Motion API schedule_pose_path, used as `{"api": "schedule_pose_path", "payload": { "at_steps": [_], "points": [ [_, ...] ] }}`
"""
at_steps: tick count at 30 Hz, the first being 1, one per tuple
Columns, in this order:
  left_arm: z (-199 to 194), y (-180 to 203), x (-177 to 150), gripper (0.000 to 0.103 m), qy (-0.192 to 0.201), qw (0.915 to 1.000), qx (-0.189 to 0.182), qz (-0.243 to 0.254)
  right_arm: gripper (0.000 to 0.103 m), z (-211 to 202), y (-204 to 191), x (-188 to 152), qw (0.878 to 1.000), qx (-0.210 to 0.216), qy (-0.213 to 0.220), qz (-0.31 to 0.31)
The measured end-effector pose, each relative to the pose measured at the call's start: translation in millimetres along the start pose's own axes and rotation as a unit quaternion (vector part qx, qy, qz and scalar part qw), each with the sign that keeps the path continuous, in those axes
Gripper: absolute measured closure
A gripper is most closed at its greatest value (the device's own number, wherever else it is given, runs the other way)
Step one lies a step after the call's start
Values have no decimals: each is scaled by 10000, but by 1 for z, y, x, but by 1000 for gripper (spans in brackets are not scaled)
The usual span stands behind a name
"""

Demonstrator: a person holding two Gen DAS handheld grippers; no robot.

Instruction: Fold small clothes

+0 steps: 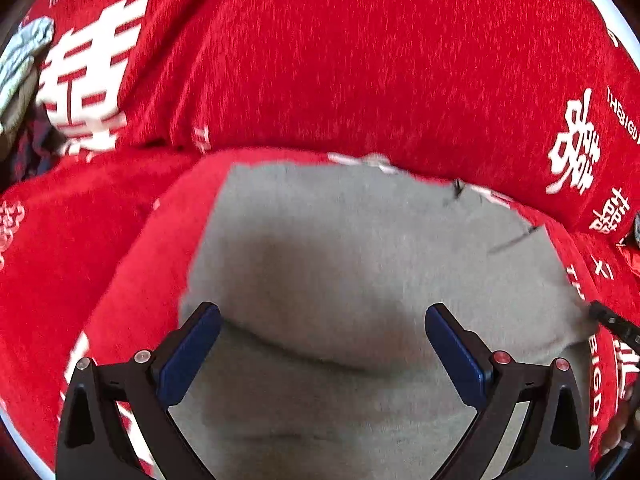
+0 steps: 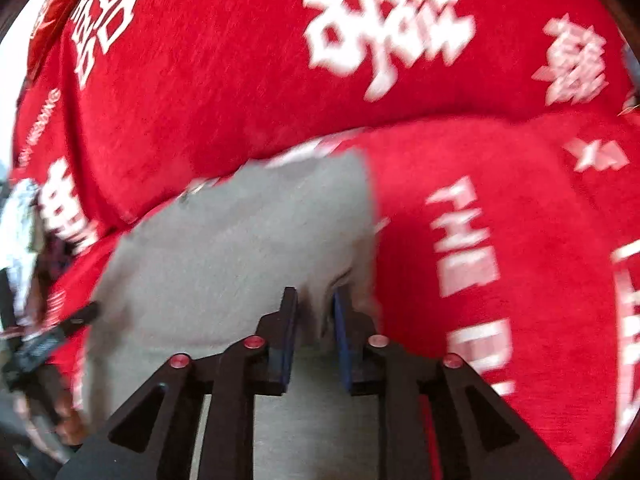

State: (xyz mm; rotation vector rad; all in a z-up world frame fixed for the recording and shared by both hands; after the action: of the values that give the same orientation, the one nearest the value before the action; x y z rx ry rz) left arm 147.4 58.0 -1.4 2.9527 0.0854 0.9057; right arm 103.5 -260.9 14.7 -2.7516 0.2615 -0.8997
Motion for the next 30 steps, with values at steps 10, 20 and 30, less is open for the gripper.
{"api": "schedule_pose_path", "payload": {
  "at_steps": [10, 20, 30],
  "points": [
    [56, 2, -4, 1, -498, 9966, 396, 527, 36, 68, -63, -16, 9908, -40, -917, -998],
    [37, 2, -2, 1, -251, 9970, 406, 608, 36, 55, -81, -5, 9893, -438, -592, -1261],
    [21, 2, -25, 1, -355, 9967, 420, 589, 33, 48, -109, -38, 9822, -425, -904, -1588]
  ]
}}
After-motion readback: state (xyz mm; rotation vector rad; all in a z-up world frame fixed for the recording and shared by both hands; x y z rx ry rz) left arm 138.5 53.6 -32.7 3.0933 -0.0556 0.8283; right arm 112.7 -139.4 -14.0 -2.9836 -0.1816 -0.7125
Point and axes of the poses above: each gripper's, at about its wrist camera, not at the fingertips, and z roughly the way its jaws point, y to its right, x to its top, the point moved 6 cm from there along z, roughly the way its jaws point, and after that the axes turned 4 degrees about x, right-handed, at the moved point
